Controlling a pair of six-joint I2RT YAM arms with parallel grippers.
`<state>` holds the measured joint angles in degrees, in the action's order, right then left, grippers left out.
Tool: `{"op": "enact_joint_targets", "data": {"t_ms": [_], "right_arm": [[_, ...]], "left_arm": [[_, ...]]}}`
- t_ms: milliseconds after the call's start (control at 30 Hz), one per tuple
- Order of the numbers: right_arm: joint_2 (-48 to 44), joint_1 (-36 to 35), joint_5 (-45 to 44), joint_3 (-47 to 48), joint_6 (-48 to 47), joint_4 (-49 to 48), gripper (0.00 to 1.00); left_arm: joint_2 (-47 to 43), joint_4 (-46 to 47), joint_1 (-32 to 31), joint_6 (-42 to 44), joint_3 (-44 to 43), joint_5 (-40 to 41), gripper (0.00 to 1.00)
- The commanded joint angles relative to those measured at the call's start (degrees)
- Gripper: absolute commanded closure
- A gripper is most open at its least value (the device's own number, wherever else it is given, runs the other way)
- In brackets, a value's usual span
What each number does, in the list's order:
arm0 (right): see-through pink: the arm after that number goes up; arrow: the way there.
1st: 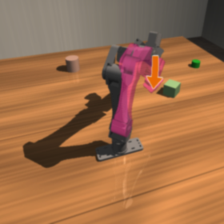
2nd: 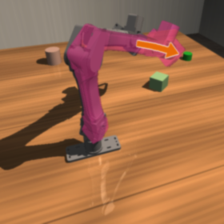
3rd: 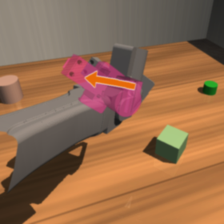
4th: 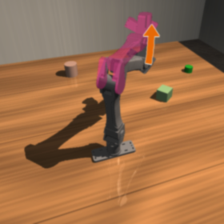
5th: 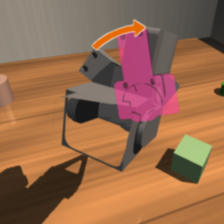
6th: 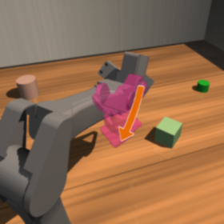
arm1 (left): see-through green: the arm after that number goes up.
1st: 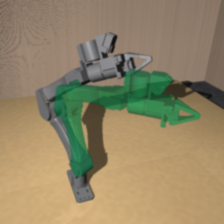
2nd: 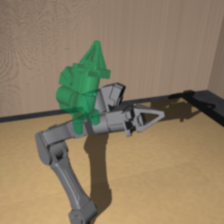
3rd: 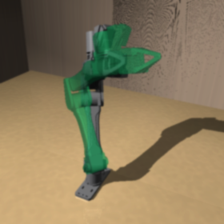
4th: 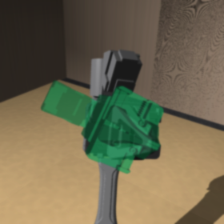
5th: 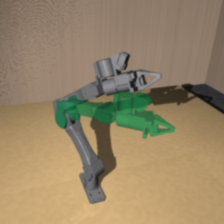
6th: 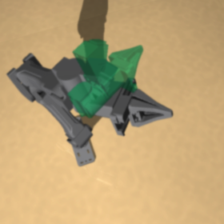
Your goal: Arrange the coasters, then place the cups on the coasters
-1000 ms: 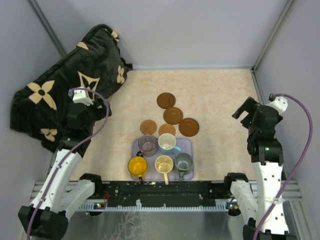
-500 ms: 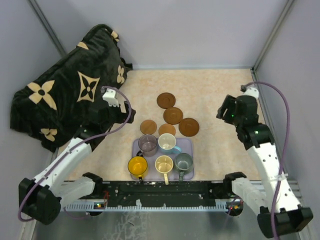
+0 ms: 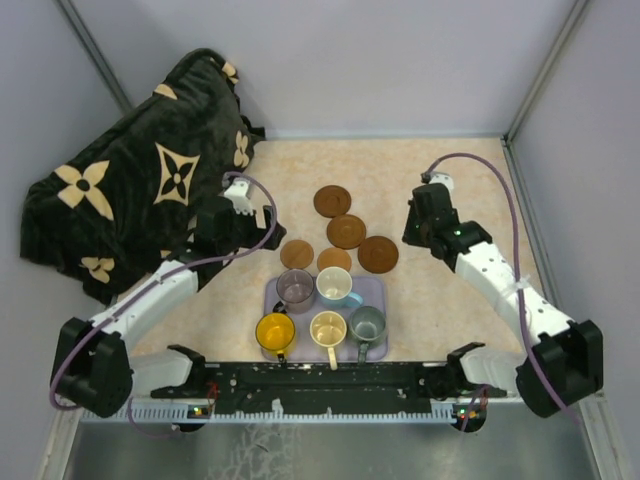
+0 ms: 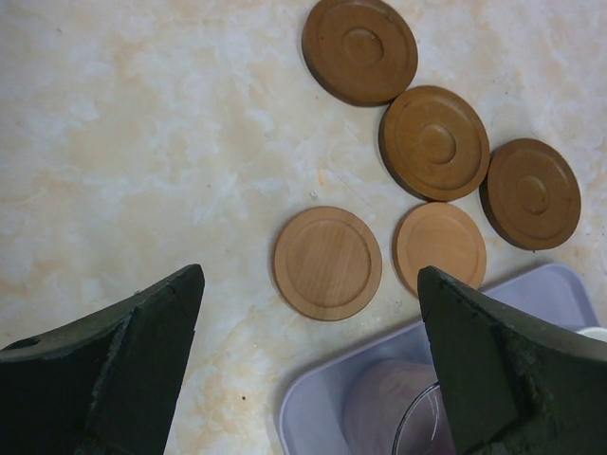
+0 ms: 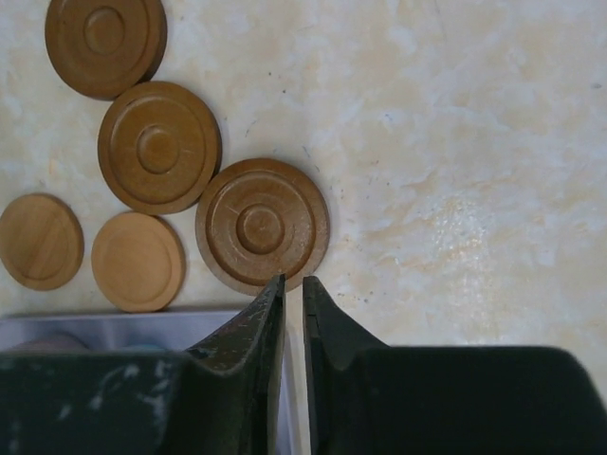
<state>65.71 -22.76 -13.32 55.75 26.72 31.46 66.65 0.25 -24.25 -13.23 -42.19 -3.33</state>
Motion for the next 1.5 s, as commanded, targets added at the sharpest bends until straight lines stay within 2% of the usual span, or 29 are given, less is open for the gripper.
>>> {"op": "enact_joint_targets", "data": {"t_ms": [0,133,200,300,400,467,533,667,733,800,867,1067,1233,1300,1467], "right_arm": [[4.19,-2.04,2.35,-1.29,1.28,-4.69,0.90],[8.25,-3.17,3.55,-1.98,2.05,-6.33,1.00],[9.96,-3.58,4.66,-2.48,2.37,-7.83,1.00],[13.70,-3.93,6.17,-2.83,2.50,-10.09,1.00],[17.70,-4.12,7.35,-2.28,2.82,-11.53,1.00],[20.10,-4.43,7.99,-1.81,3.22,-12.32,1.00],[21.95,-4.64,8.61,-1.68,3.75,-13.29,1.00],[24.37,-4.98,9.79,-1.79,4.99,-14.85,1.00],[25.15,-5.16,10.10,-1.78,5.29,-15.40,1.00],[25.94,-5.35,10.08,-1.58,5.29,-15.63,1.00],[26.46,-5.36,9.87,-1.31,5.25,-15.49,1.00],[27.50,-5.36,9.44,-1.08,5.10,-15.40,1.00],[27.94,-5.37,9.68,-1.17,5.32,-15.48,1.00],[27.98,-5.36,9.65,-1.09,5.36,-15.47,1.00],[28.04,-5.37,9.42,-1.17,5.61,-15.13,1.00]], "left_arm": [[4.96,0.74,-0.72,-0.52,-0.94,-2.61,0.00],[9.56,1.29,-1.28,0.27,-3.64,-2.79,0.00],[12.01,2.00,-1.45,0.92,-5.12,-3.28,0.01],[15.53,3.46,-1.65,2.32,-8.02,-3.88,0.09],[20.29,4.80,-1.69,4.51,-12.12,-3.98,0.26],[24.02,5.55,-1.69,5.94,-15.48,-4.26,0.44],[28.07,5.53,-1.68,7.01,-19.47,-4.94,0.52],[37.00,4.98,-1.68,8.23,-28.25,-5.86,0.60],[40.84,4.13,-1.68,8.63,-32.16,-5.85,0.72],[44.34,3.00,-1.69,9.12,-36.24,-6.20,0.90],[47.24,1.71,-1.72,9.82,-40.14,-6.94,0.99],[51.46,0.78,-1.70,11.50,-45.75,-8.25,1.00],[54.47,-0.71,-2.07,12.18,-48.90,-10.46,0.90],[56.42,-2.47,-2.31,12.62,-50.97,-11.64,0.82],[62.73,-7.56,-3.35,13.78,-58.04,-11.62,0.77]]}}
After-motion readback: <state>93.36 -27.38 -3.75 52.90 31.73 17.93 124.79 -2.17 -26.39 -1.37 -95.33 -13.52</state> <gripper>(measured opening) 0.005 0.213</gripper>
